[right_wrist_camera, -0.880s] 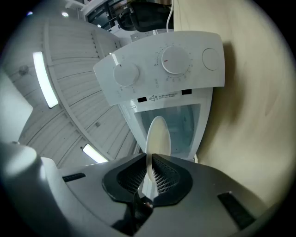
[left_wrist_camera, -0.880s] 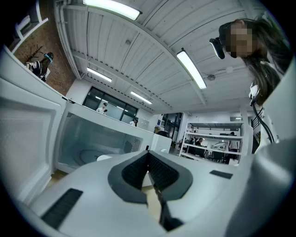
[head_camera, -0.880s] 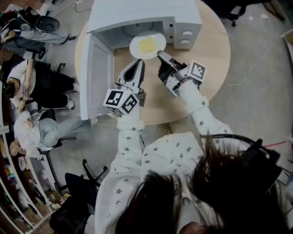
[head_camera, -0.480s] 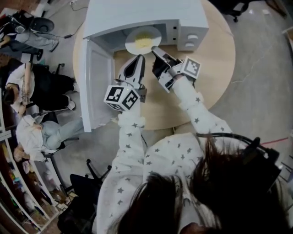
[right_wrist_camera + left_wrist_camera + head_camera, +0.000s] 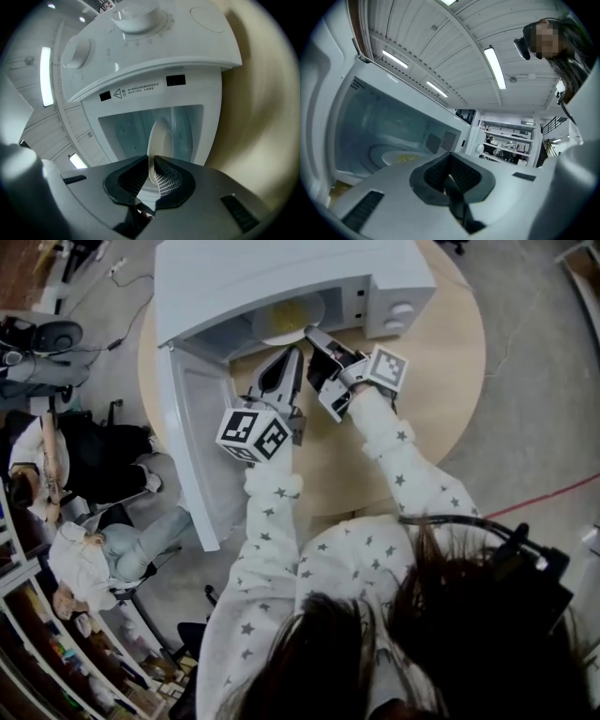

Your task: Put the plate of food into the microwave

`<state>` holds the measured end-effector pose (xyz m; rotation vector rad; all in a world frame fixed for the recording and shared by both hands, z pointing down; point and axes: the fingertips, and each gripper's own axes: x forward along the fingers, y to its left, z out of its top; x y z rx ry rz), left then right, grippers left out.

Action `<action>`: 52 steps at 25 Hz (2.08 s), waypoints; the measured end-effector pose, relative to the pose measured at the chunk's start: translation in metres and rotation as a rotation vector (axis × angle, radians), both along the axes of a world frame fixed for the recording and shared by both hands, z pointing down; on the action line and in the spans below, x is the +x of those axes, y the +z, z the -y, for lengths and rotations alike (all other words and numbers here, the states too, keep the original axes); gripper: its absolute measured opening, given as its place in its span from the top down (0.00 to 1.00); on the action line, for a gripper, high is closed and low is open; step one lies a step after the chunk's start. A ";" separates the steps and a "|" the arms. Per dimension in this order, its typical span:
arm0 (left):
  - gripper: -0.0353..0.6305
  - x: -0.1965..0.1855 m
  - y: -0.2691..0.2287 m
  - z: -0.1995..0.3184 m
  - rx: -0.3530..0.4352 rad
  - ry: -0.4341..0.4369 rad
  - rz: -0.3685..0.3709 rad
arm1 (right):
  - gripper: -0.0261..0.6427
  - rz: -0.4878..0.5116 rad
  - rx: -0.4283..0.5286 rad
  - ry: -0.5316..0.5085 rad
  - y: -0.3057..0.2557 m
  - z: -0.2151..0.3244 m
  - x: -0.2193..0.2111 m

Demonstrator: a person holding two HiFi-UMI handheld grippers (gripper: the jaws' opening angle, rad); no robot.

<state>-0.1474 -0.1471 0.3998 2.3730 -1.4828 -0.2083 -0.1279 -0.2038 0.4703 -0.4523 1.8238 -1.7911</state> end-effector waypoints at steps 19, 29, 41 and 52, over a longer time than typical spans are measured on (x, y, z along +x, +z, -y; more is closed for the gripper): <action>0.95 -0.013 0.020 0.018 -0.049 0.039 0.002 | 0.92 -0.100 -0.046 0.046 0.017 0.011 -0.015; 0.94 -0.016 0.018 0.023 -0.049 0.041 0.004 | 0.93 -0.232 -0.018 0.013 0.020 0.014 -0.027; 0.94 -0.013 0.018 0.020 -0.044 0.049 -0.012 | 0.71 -0.446 0.131 -0.015 0.021 0.014 -0.025; 0.94 -0.016 0.016 0.020 -0.047 0.037 -0.001 | 0.68 -0.738 0.245 -0.147 0.026 0.009 -0.033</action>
